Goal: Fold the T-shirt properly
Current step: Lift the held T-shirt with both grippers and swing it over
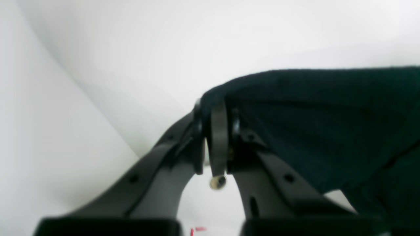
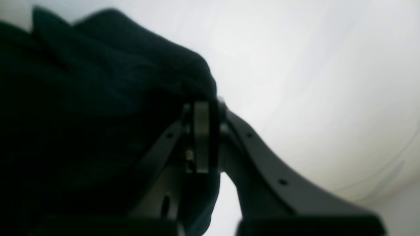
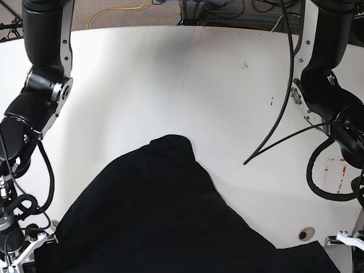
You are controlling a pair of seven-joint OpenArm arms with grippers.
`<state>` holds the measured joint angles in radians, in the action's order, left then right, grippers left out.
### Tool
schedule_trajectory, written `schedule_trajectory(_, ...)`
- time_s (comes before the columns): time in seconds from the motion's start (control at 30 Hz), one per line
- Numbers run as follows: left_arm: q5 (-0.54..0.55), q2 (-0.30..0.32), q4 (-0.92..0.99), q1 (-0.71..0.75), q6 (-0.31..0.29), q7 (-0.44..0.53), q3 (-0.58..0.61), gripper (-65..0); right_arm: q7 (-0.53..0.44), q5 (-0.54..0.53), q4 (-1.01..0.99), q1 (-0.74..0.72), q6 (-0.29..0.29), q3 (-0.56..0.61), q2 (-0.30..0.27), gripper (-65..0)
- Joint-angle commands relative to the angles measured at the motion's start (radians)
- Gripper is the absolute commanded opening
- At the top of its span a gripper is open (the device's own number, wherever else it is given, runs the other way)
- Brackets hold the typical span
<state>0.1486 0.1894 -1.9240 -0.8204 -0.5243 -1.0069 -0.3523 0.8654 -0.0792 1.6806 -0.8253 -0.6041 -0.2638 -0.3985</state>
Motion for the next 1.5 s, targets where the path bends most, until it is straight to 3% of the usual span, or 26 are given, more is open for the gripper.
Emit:
schedule_trajectory(0.0,-0.001,0.014,0.016,-0.078,0.006,0.022,0.009,-64.9,-0.015,0.006,-0.048,-0.099,0.006,-0.003,-0.030,-64.7)
schedule_trajectory(0.63,0.001,0.042,0.048,-0.237,0.009,0.000,0.023,-65.0,0.010,0.012,-0.249,-0.400,-0.003,0.061,-0.059,-64.5)
schedule_trajectory(1.37,0.001,0.077,0.033,-0.072,-0.005,-0.025,0.002,-65.0,0.025,-0.006,-0.042,-0.066,0.005,0.022,-0.118,-64.4)
schedule_trajectory(1.47,-0.003,0.073,0.031,-0.012,-0.021,-0.036,-0.011,-65.0,0.028,-0.001,-0.004,0.056,0.006,-0.030,-0.116,-64.7)
